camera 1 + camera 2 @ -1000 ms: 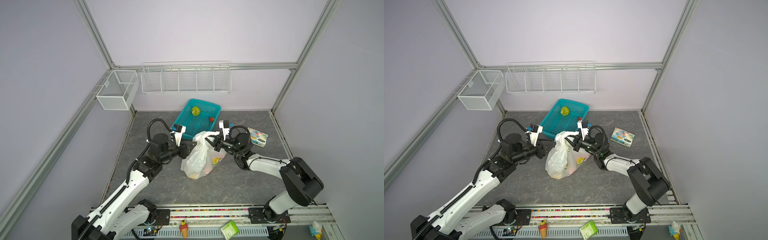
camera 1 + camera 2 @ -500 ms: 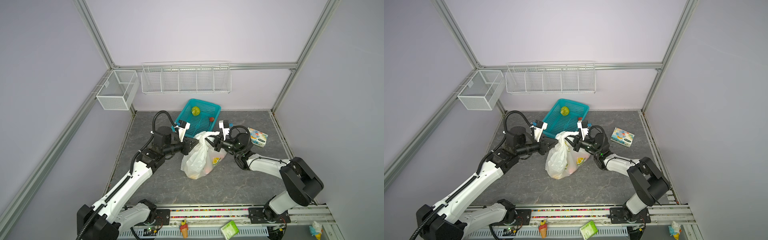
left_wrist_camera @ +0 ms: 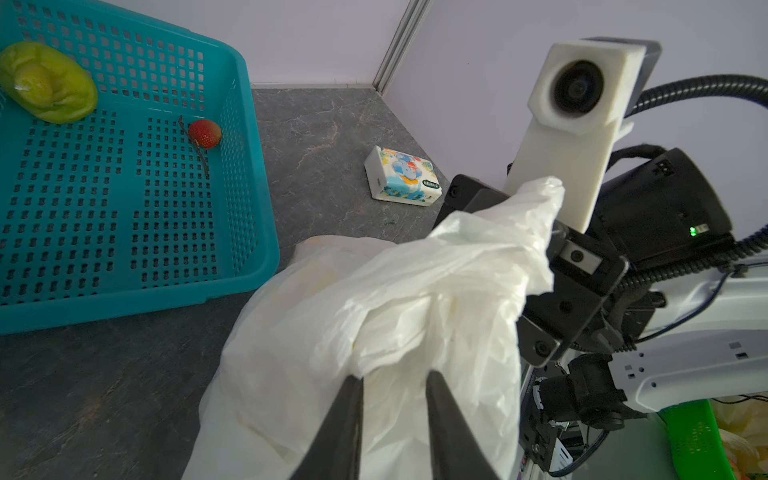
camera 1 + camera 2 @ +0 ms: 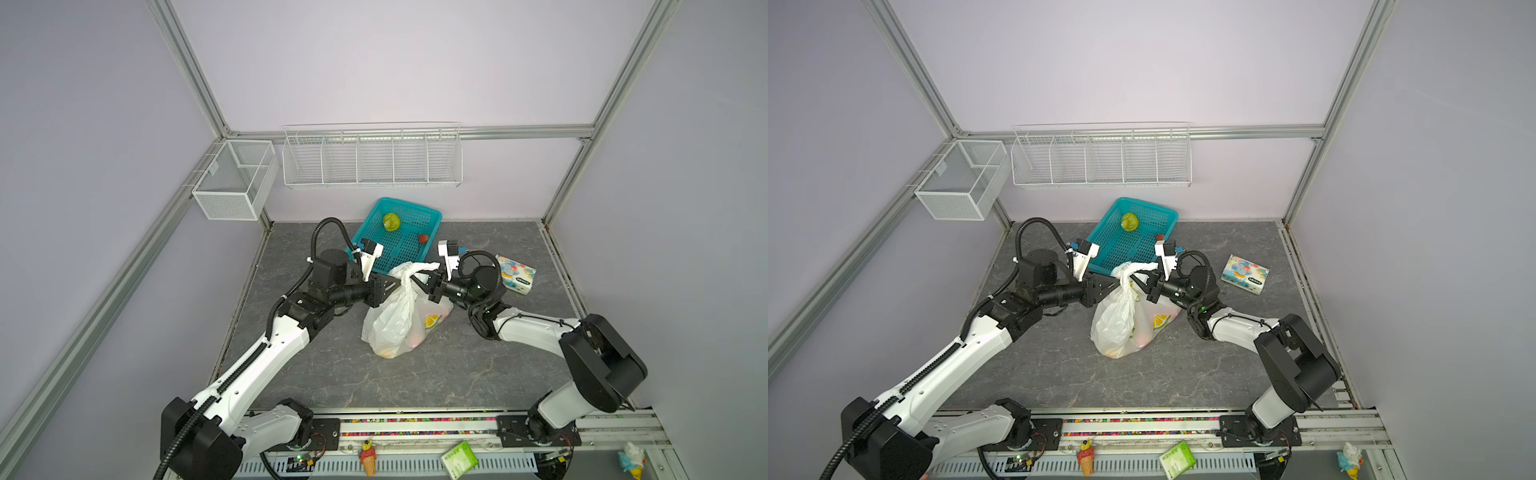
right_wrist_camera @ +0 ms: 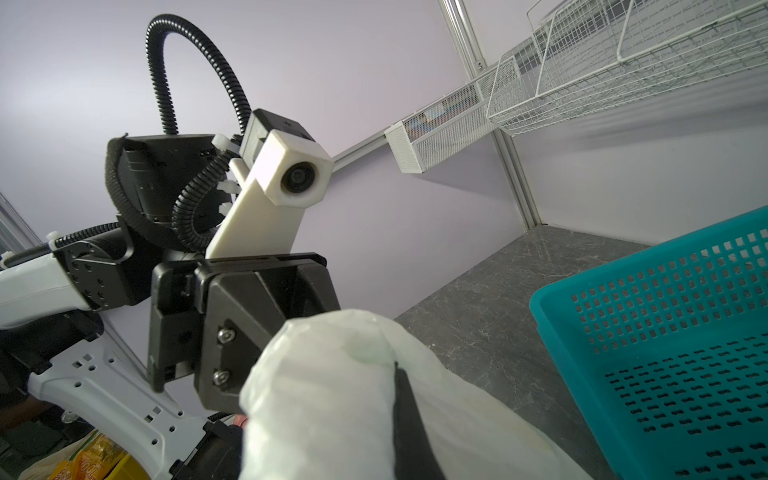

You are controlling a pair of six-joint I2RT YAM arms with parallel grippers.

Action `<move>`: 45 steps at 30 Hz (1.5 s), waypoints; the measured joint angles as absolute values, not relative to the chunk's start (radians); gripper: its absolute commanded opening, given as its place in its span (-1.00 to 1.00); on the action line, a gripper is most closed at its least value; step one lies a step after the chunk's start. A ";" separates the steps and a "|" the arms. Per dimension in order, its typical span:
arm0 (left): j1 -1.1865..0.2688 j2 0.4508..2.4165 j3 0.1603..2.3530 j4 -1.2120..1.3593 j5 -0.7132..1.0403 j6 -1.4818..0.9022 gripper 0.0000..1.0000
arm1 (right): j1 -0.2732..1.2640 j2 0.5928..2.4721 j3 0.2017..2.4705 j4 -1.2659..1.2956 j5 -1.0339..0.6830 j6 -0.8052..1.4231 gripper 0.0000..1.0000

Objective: Place the fake fruits into the plastic bag and tie a complex knot

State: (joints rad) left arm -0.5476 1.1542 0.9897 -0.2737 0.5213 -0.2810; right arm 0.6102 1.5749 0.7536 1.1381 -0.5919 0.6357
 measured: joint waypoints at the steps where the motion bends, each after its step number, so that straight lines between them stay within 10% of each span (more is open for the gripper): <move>1: -0.548 1.156 0.990 -0.272 0.523 -0.284 -0.44 | 0.610 1.575 0.754 1.138 -0.592 0.636 -0.87; 45: -0.524 1.192 1.018 -0.212 0.552 -0.311 -0.54 | 0.618 1.575 0.769 1.131 -0.593 0.616 -0.87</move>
State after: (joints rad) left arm -0.5236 1.1915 1.0176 -0.2119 0.5518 -0.3111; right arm 0.6178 1.5749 0.7689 1.1305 -0.5926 0.6155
